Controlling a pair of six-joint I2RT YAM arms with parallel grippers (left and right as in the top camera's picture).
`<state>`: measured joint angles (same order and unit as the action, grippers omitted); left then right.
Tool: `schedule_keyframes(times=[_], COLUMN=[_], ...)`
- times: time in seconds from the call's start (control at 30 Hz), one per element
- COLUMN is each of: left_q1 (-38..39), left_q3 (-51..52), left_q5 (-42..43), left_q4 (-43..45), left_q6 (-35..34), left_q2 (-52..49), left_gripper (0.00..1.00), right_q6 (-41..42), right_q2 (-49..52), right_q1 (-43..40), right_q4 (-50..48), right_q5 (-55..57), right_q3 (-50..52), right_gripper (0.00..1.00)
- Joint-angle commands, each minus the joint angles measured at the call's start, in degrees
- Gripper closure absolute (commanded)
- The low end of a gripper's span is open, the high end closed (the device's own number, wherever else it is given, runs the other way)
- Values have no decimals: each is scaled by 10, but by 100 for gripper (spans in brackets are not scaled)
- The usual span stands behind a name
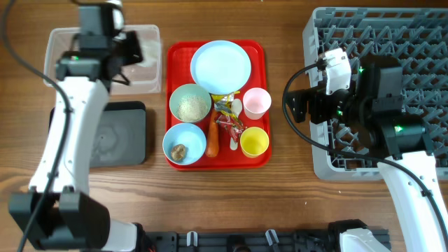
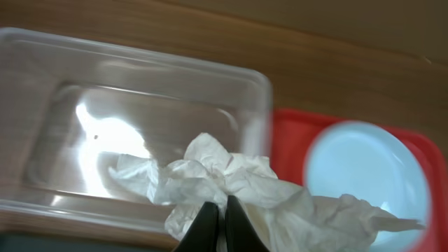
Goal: Sort waste into correct bins and load items into the dishwasher rack
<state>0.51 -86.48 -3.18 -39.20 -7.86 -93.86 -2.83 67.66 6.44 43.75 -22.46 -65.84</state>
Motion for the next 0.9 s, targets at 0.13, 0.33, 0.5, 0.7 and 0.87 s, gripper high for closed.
schedule_keyframes(times=[0.13, 0.33, 0.5, 0.7, 0.87], left_q1=[-59, -52, -13, 111, 197], left_q3=[-1, -2, -3, 4, 4], left_q5=[-14, 2, 122, 186, 186], left_q4=[50, 52, 10, -70, -130], left_q6=[-5, -1, 21, 107, 163], left_q2=[-91, -85, -43, -63, -97], left_gripper=[0, 0, 0, 0, 4], right_q6=[4, 4, 4, 4, 4], right_q2=[16, 34, 43, 43, 43], right_q1=[0, 0, 0, 0, 0], right_q4=[1, 8, 11, 13, 22], right_q5=[6, 5, 5, 5, 6], right_q3=[-10, -10, -10, -10, -10], right_gripper=[0, 0, 0, 0, 0])
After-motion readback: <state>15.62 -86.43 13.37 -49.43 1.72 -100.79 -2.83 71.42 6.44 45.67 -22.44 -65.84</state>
